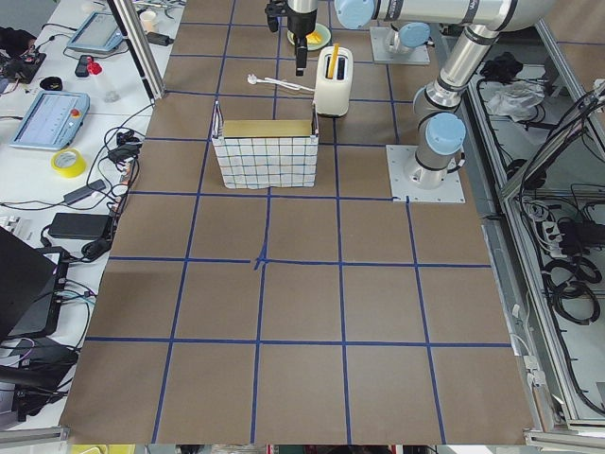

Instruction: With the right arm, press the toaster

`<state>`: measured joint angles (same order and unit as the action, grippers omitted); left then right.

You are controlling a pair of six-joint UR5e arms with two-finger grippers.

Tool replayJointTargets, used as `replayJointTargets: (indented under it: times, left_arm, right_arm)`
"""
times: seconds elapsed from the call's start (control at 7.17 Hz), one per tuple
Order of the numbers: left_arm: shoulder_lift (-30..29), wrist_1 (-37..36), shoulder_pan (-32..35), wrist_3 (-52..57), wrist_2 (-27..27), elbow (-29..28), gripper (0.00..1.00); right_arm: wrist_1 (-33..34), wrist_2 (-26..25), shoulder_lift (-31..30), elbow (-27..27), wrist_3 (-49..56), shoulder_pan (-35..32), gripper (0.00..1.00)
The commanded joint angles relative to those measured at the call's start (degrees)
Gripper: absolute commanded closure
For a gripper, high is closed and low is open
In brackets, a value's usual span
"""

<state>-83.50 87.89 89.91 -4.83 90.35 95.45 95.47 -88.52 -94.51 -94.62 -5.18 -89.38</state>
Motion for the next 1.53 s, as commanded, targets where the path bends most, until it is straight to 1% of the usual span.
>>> replayJointTargets:
  times: [0.0,0.28,0.56,0.7,0.84,0.98,1.12,1.4]
  left_arm:
    - [-0.09,0.00,0.00,0.00,0.00,0.00,0.00]
    - [-0.09,0.00,0.00,0.00,0.00,0.00,0.00]
    - [0.00,0.00,0.00,0.00,0.00,0.00,0.00]
    - [-0.09,0.00,0.00,0.00,0.00,0.08,0.00]
    - [0.00,0.00,0.00,0.00,0.00,0.00,0.00]
    - [0.00,0.00,0.00,0.00,0.00,0.00,0.00]
    - [-0.09,0.00,0.00,0.00,0.00,0.00,0.00]
    - [-0.09,0.00,0.00,0.00,0.00,0.08,0.00]
  right_arm:
    - [-2.81,-2.53,1.86,4.69,2.27,-0.09,0.00]
    - [-11.93,-2.54,4.06,10.40,2.28,-0.96,0.00]
    - [-12.41,-0.70,4.33,10.34,2.28,-1.85,0.00]
    - [-12.42,-0.61,4.33,10.07,2.36,-1.85,0.00]
    - [-12.16,0.61,4.59,9.38,4.02,-1.85,0.00]
    - [-11.02,1.41,5.29,8.50,4.56,-1.76,0.00]
    - [-7.53,1.59,5.82,8.58,3.95,-1.76,0.00]
    - [-6.01,1.42,5.74,9.45,3.86,-1.67,0.00]
